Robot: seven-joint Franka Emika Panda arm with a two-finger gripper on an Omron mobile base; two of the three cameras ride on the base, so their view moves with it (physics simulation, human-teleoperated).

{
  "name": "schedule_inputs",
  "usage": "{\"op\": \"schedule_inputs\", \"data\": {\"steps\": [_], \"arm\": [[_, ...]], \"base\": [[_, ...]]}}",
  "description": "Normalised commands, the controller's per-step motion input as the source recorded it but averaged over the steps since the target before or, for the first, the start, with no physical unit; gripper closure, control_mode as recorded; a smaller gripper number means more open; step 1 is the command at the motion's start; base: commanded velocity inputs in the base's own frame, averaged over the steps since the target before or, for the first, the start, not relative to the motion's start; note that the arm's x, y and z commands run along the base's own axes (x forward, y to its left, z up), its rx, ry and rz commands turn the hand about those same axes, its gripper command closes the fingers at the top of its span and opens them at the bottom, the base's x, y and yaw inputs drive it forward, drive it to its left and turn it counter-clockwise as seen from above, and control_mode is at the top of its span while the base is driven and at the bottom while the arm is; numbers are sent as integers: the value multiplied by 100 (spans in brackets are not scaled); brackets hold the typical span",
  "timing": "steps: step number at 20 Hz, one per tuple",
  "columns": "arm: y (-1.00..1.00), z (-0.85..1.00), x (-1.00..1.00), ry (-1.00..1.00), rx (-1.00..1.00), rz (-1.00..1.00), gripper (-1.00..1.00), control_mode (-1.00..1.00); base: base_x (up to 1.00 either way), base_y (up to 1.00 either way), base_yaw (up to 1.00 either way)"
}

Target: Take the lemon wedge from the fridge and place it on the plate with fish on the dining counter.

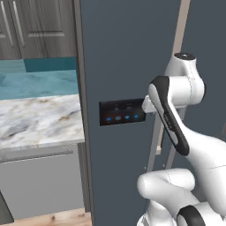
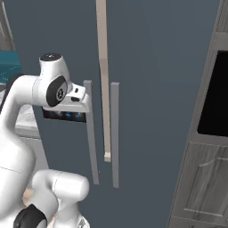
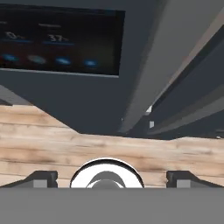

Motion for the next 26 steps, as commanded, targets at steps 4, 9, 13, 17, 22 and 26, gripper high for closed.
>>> {"op": "schedule_inputs", "data": {"steps": [4,9,13,17,22,26], "arm": [[-41,-11,-48,-9,0,-8,-100,-100],[-35,-1,-1,-18,0,-7,-100,-100],[-26,1,26,-25,0,-12,-100,-100],[-3,0,0,-4,0,0,-100,-100],[0,0,0,-1,0,0,-100,-100],[0,0,0,0,0,0,-100,-100]], "base": [[0,0,0],[0,0,0],[0,0,0],[0,0,0],[0,0,0],[0,0,0]]}}
